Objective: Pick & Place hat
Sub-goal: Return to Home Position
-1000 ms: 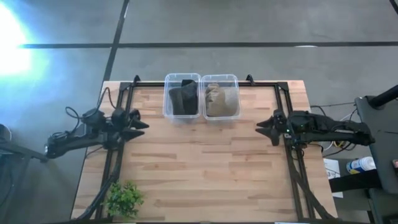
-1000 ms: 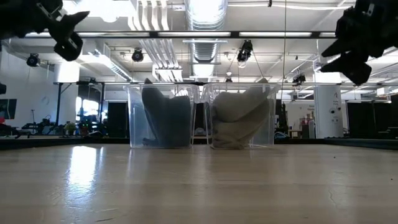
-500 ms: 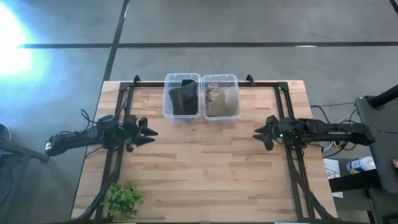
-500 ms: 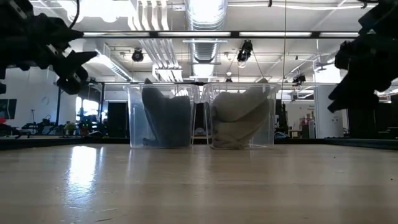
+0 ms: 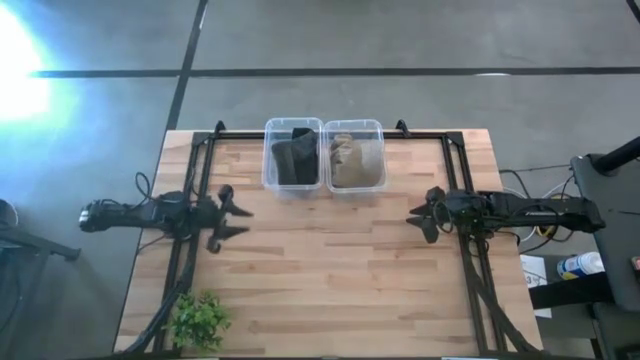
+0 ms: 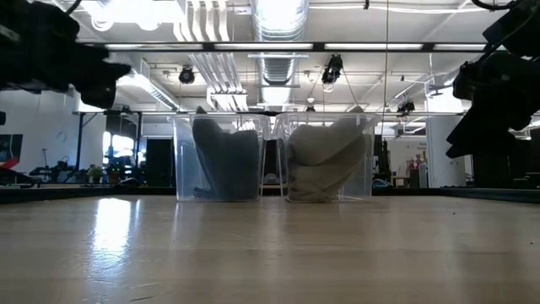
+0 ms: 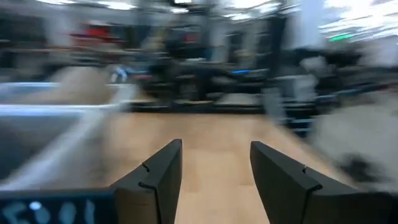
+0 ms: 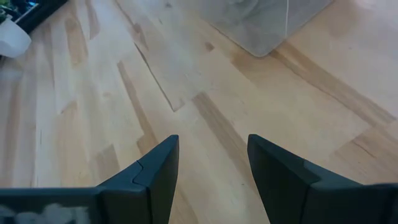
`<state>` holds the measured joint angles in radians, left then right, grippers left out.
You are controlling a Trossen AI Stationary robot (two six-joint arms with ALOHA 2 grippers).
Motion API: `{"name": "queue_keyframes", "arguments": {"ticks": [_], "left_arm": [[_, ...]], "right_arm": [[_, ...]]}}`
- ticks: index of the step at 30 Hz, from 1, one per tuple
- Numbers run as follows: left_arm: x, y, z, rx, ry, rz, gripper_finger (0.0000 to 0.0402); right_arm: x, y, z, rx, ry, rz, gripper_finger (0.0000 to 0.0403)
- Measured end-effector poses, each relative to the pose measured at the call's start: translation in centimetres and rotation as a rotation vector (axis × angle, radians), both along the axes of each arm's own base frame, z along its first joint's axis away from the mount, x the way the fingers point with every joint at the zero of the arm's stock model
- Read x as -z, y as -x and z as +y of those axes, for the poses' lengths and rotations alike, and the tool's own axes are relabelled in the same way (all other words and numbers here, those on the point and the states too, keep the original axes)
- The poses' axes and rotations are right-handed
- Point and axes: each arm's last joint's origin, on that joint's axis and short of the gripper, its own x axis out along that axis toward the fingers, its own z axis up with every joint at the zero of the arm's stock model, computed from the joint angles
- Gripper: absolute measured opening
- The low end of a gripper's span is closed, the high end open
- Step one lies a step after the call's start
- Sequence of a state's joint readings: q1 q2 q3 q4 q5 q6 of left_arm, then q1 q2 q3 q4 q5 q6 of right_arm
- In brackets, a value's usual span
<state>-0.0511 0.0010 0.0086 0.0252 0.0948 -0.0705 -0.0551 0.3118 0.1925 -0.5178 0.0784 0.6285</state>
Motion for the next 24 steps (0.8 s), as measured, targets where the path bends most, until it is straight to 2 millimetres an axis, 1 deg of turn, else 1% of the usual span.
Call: {"name": "queue_keyframes", "arguments": {"ticks": [2, 3, 12, 24], "left_arm": [[0.13, -0.03, 0.36, -0.118, -0.027, 0.012, 0.0183], [0.14, -0.03, 0.48, -0.144, -0.032, 0.012, 0.0183], [0.07, -0.04, 1.03, -0.196, -0.009, 0.005, 0.0183], [0.03, -0.05, 1.04, -0.197, -0.006, 0.0, 0.0183]], "right_arm": [[0.02, 0.02, 0.01, -0.001, 0.0, 0.002, 0.0187], [0.01, 0.02, 0.0, 0.0, 0.0, 0.001, 0.0187], [0.04, -0.01, 0.0, 0.0, 0.0, 0.005, 0.0187], [0.06, -0.02, 0.0, 0.0, 0.0, 0.006, 0.0187]]}}
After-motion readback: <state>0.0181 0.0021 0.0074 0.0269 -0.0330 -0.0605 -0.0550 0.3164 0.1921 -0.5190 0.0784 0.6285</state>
